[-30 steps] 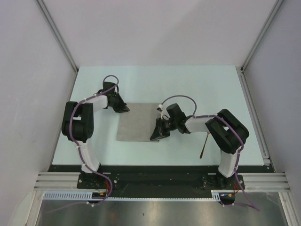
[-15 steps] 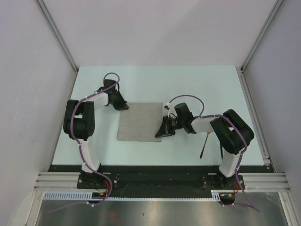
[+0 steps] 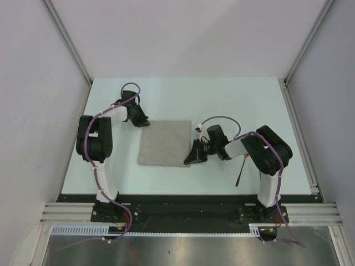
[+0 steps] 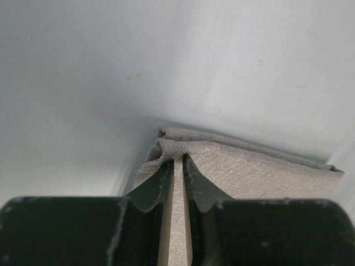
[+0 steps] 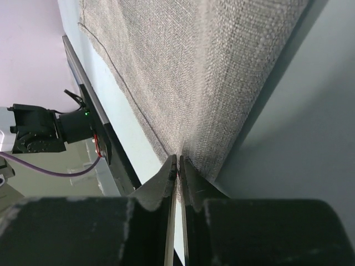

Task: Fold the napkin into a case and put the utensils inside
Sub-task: Fold the rectangle-folded napkin at the center of the board, then move the square-folded napkin to the center of the board.

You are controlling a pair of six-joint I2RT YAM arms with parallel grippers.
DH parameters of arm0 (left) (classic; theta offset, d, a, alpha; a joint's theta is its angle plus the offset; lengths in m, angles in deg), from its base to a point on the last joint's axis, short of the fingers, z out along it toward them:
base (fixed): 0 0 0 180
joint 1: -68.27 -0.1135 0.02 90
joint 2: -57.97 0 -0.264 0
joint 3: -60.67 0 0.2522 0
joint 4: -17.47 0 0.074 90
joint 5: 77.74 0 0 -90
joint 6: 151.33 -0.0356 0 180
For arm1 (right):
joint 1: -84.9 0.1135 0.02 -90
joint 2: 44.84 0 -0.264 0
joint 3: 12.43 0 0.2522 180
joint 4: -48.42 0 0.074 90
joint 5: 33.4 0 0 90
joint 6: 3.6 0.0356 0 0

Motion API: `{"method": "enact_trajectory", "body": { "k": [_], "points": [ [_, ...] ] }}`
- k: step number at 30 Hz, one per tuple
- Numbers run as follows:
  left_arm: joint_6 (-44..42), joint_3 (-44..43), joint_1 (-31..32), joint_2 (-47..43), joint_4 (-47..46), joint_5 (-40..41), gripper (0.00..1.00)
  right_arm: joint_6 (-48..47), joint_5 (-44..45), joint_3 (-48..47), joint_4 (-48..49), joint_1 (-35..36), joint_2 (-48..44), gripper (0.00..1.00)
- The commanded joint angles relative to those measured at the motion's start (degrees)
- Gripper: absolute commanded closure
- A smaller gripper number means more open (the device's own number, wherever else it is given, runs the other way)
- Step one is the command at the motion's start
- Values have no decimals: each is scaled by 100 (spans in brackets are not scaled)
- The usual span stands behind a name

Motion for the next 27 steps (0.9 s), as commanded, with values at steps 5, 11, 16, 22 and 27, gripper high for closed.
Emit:
{"method": "enact_trajectory", "body": {
  "k": [5,11,16,22,27],
  "points": [
    [-131,-108,-33,-831,117,2,76,-498,504,-467,-1406,-30,-1065,78],
    [-324,111,11,-2254,408,-234,65,-367,1505,-302,-2366,-12,-1584,49],
    [-754,1121,169,-3607,714,-631,62,397,1691,296,-1612,145,-1488,44],
    [-1053,2414,283,-5295,1049,-938,56,662,1824,376,-1110,383,-1207,48],
    [-1352,2441,292,-5815,1593,-1114,54,846,1841,481,-890,488,-969,58]
  ]
}}
